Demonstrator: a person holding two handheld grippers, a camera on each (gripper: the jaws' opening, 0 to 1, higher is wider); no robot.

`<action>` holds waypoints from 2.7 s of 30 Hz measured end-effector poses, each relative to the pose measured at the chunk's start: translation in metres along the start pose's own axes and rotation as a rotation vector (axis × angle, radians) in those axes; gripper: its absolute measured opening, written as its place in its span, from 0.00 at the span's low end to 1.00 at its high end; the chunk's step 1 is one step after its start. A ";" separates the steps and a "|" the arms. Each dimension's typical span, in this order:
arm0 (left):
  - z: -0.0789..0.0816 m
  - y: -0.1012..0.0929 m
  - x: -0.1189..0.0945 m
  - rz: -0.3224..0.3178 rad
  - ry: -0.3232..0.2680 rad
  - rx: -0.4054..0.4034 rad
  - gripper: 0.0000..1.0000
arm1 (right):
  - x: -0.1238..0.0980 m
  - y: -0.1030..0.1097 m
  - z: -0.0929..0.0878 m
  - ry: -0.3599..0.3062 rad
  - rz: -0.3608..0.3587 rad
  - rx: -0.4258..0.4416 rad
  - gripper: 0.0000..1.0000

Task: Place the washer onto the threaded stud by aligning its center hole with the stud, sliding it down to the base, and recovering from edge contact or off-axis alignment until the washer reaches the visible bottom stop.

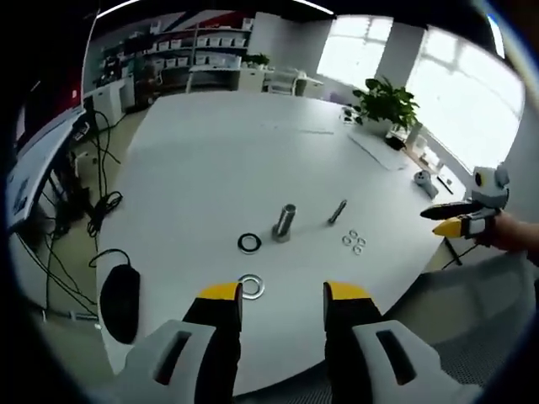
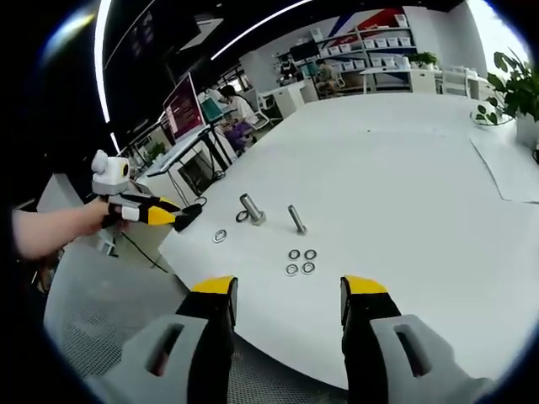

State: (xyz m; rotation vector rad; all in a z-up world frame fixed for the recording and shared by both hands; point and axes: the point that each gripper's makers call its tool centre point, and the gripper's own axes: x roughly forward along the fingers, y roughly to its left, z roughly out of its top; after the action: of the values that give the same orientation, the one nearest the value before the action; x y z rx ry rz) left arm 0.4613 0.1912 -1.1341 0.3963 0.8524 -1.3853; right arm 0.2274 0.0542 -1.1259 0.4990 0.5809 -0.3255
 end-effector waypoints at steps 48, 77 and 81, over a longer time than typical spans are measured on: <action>-0.050 0.037 0.088 0.122 0.465 0.278 0.29 | 0.001 0.005 -0.009 0.023 0.013 0.005 0.52; -0.046 0.030 0.091 0.109 0.518 0.307 0.21 | 0.000 0.007 -0.010 0.031 0.020 0.015 0.52; -0.045 0.033 0.092 0.106 0.541 0.319 0.21 | 0.000 0.007 -0.010 0.030 0.019 0.014 0.52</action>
State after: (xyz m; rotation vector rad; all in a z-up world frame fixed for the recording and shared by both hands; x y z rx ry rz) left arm 0.4760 0.1654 -1.2374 1.0816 1.0258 -1.3349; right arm 0.2255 0.0654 -1.1308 0.5231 0.6029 -0.3046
